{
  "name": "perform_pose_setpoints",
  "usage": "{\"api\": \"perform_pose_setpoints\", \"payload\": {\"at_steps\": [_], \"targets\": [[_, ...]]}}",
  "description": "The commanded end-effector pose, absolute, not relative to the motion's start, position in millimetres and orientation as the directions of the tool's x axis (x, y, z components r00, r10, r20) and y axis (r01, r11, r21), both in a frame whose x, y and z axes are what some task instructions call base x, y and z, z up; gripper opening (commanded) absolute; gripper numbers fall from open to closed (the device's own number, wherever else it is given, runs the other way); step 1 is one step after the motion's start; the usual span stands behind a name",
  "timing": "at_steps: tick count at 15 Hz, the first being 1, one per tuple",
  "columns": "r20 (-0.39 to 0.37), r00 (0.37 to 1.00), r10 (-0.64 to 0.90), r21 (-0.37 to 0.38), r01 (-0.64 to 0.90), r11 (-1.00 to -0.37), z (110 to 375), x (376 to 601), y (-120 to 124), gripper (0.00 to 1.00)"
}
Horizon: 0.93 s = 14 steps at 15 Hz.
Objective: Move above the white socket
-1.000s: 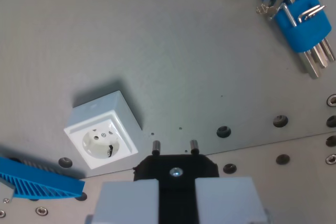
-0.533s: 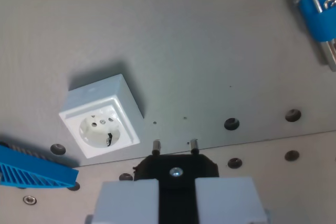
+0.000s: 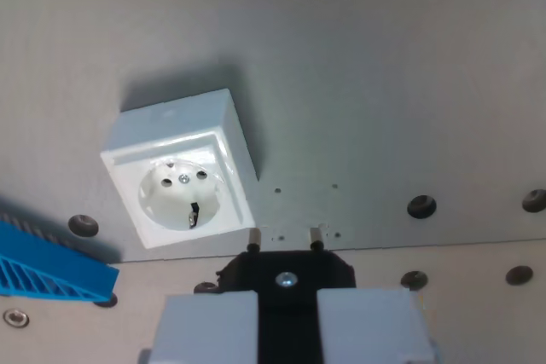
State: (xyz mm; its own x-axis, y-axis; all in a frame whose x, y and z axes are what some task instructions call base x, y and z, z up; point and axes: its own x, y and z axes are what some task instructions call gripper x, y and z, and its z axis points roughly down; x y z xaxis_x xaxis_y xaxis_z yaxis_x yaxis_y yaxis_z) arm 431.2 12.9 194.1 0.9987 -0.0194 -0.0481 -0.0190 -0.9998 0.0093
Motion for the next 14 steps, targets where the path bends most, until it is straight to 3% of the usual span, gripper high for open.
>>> {"api": "perform_pose_setpoints", "payload": {"at_steps": [1, 14], "targets": [[0.066, 0.993, 0.099, 0.007, 0.098, -0.995, 175.8, 416.8, 25.3, 0.00], [0.062, 0.989, 0.135, 0.009, 0.134, -0.991, 112.1, 386.7, 61.9, 0.00]]}}
